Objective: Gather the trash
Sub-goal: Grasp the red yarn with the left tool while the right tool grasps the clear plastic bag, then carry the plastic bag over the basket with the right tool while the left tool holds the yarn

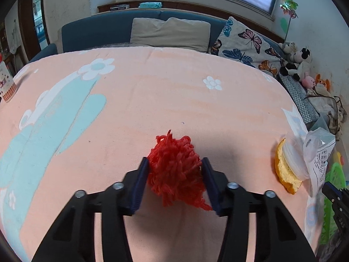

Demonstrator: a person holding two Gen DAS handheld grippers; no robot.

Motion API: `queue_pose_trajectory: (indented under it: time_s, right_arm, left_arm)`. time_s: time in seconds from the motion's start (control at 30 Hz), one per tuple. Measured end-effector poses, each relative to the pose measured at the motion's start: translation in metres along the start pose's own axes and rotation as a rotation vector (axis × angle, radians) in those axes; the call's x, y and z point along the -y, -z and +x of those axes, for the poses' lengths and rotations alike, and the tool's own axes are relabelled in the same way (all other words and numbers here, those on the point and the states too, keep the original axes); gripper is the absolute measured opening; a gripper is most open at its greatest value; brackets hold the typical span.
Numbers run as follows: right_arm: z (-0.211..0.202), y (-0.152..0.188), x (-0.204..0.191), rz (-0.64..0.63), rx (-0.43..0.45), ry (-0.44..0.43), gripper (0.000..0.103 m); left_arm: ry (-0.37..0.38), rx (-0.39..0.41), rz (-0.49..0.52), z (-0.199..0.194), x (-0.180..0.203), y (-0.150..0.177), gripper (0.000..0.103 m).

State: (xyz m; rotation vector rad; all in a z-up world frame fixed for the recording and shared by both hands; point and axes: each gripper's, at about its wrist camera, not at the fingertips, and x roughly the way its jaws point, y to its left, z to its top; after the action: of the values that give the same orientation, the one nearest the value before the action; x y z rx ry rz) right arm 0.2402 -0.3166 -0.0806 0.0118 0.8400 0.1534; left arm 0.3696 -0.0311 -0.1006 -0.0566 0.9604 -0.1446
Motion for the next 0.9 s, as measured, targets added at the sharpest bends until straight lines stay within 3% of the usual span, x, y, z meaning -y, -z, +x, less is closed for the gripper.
queue_pose_trajectory:
  time_s: [0.2,0.43,0.53,0.6,0.9]
  right_arm:
    - [-0.015,0.003,0.0,0.026,0.02,-0.014,0.007]
    - [-0.028,0.003,-0.006,0.019,0.042,-0.017,0.008]
    - [-0.024,0.0,-0.009,0.022,0.041,-0.03,0.019]
    - [-0.018,-0.003,-0.012,0.019,0.041,-0.033,0.05]
    - [0.002,-0.022,-0.018,0.023,0.088,-0.061,0.052]
  left_arm:
    - [0.007,0.018,0.01,-0.009,0.005,0.003,0.033]
    - [0.036,0.055,0.039,-0.039,0.015,0.01,0.031]
    - [0.049,0.077,0.055,-0.053,0.019,0.012,0.031]
    - [0.06,0.08,0.061,-0.058,0.02,0.012,0.031]
    - [0.087,0.087,0.09,-0.064,0.023,0.012,0.031]
